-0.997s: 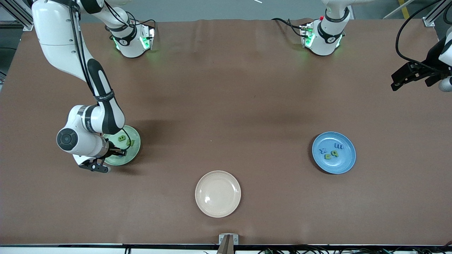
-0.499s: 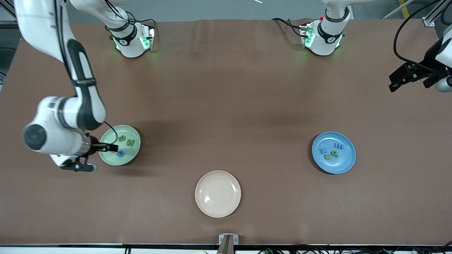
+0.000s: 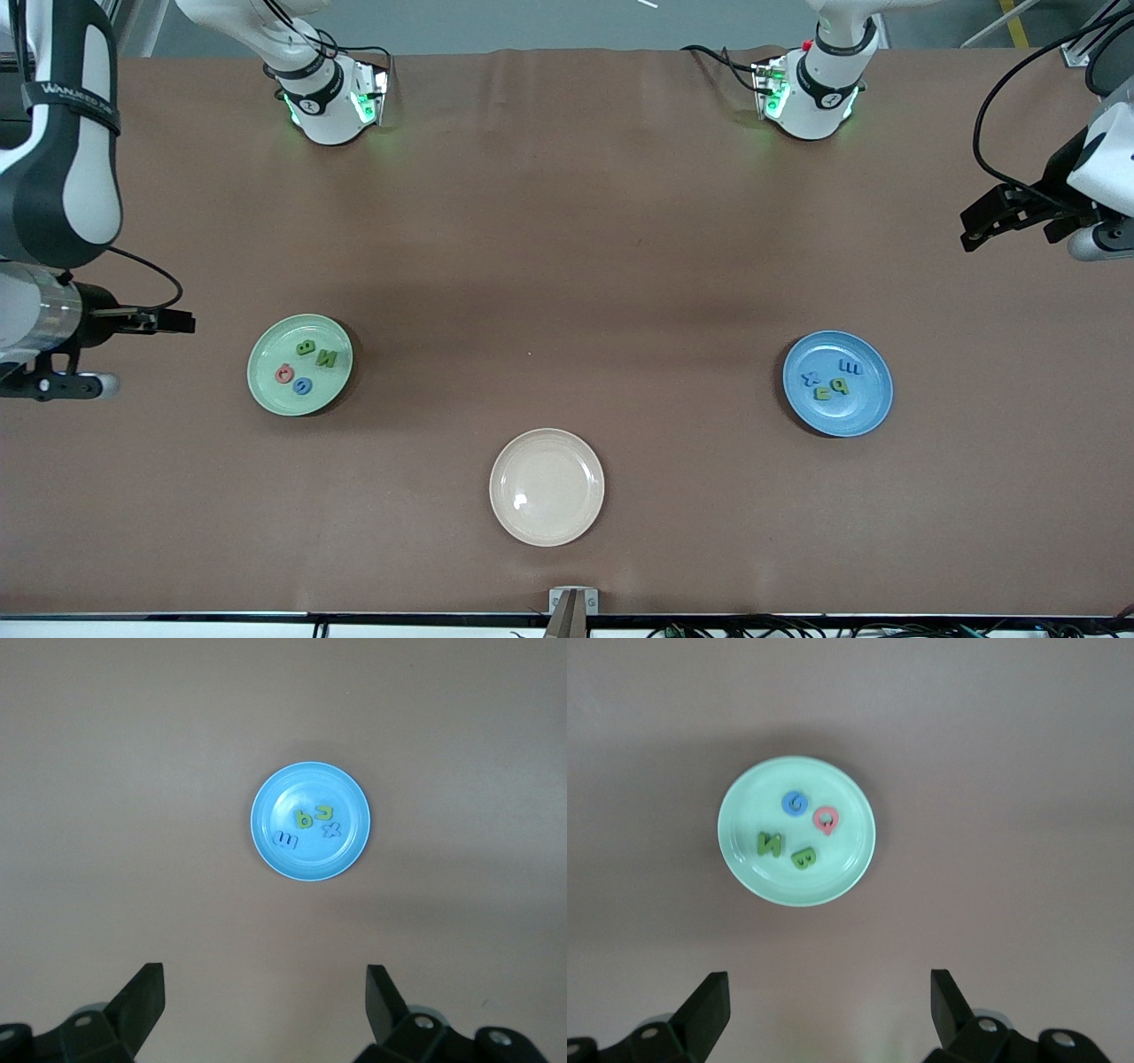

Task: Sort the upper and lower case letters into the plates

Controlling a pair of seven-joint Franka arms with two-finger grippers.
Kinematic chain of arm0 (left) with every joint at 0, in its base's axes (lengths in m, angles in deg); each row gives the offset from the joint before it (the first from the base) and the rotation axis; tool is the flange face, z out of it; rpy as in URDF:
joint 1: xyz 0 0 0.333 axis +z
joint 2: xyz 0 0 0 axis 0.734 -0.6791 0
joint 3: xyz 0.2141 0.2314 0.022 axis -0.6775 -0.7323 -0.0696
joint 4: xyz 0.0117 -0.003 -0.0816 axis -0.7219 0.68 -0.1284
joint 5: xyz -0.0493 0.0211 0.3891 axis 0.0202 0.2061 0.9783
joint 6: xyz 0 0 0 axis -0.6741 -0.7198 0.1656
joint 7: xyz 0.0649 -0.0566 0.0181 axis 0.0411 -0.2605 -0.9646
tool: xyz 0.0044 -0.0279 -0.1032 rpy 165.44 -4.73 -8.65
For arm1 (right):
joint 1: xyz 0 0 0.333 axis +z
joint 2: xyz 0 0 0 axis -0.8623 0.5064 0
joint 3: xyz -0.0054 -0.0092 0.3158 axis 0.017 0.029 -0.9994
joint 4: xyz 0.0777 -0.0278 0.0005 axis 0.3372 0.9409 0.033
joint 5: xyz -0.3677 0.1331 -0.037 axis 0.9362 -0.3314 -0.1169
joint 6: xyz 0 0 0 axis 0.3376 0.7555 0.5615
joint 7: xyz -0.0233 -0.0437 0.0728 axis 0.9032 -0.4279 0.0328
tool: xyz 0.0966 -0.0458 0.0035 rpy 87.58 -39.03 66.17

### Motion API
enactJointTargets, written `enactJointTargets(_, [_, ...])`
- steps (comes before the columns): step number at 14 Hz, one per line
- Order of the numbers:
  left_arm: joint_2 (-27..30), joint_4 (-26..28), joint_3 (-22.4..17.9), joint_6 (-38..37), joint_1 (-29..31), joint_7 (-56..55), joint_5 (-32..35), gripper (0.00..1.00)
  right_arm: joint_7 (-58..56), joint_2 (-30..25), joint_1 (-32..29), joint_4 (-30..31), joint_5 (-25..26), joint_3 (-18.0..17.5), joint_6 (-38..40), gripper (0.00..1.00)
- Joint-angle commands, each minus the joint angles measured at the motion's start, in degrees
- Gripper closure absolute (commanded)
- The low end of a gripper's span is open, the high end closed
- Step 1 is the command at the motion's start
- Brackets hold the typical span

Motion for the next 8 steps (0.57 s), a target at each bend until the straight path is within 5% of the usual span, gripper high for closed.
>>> enactJointTargets(1, [1.63, 0.15, 0.11, -0.06, 0.28, -0.08, -0.64, 0.0, -0.31, 1.68, -0.83, -6.56, 0.72, -0.42, 1.48, 0.0])
enactJointTargets(8, [2.42, 0.07, 0.46, -1.64, 0.98, 0.07, -1.07, 0.0, 0.04, -1.39, -1.8, -6.66, -0.86, -0.68, 1.84, 0.0])
